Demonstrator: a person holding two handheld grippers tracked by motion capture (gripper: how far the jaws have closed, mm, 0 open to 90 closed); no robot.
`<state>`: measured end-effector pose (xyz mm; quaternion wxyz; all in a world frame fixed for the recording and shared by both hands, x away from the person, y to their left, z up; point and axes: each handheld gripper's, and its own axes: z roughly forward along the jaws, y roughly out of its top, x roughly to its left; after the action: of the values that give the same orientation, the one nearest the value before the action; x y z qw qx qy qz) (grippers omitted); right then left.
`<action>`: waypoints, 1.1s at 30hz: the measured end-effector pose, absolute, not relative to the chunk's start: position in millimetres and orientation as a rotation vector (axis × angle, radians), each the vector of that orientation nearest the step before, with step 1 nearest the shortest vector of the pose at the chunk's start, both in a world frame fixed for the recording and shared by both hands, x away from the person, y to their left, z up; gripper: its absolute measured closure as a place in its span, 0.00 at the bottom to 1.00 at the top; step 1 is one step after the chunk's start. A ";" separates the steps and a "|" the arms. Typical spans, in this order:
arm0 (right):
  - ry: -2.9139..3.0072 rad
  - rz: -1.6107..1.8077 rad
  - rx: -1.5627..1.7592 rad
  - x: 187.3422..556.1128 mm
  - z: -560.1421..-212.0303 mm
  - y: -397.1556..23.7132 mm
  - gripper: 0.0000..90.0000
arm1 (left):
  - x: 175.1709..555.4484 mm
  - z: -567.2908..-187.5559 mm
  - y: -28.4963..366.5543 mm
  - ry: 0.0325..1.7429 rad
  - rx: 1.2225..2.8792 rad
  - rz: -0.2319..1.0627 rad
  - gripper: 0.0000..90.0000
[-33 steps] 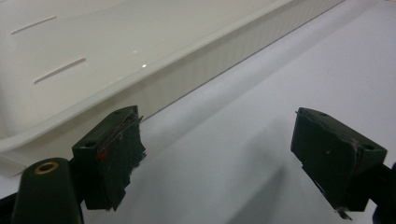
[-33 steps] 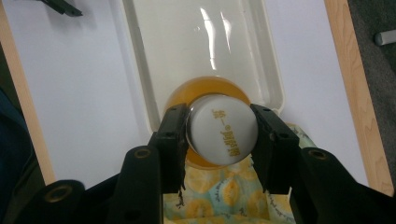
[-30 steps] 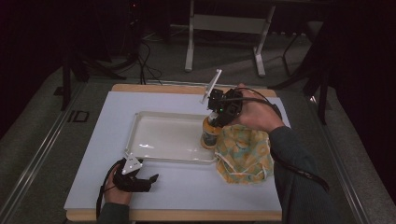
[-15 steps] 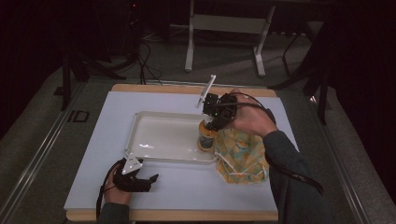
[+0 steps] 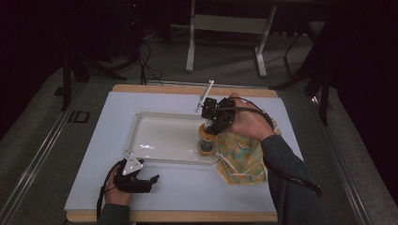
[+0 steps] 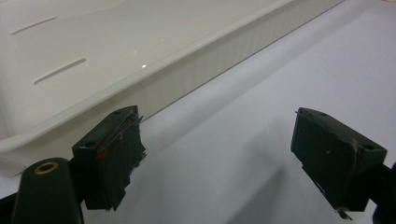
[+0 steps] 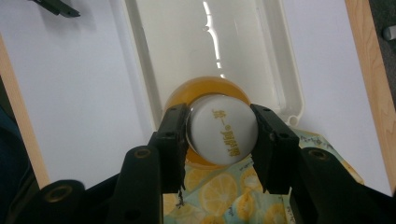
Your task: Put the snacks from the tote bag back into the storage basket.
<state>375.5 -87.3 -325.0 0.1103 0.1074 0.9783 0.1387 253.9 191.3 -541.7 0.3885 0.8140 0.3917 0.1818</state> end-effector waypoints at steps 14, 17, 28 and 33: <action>2.864 0.391 0.347 374.6 -333.7 -84.3 0.65 | 254.3 -541.6 191.7 0.999 2.071 0.460 0.18; 2.864 0.386 0.350 373.9 -335.0 -85.3 0.65 | 254.2 -541.6 191.6 0.998 2.071 0.462 0.19; 2.872 0.404 0.351 371.0 -341.7 -88.2 0.65 | 254.1 -541.6 191.5 0.998 2.071 0.464 0.18; 2.882 0.398 0.351 370.7 -345.5 -88.4 0.65 | 254.0 -541.6 191.5 0.997 2.072 0.465 0.19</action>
<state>370.7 -88.4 -345.5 0.1053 0.1191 0.9780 0.1350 254.0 191.5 -541.6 0.3875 0.8143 0.3917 0.1828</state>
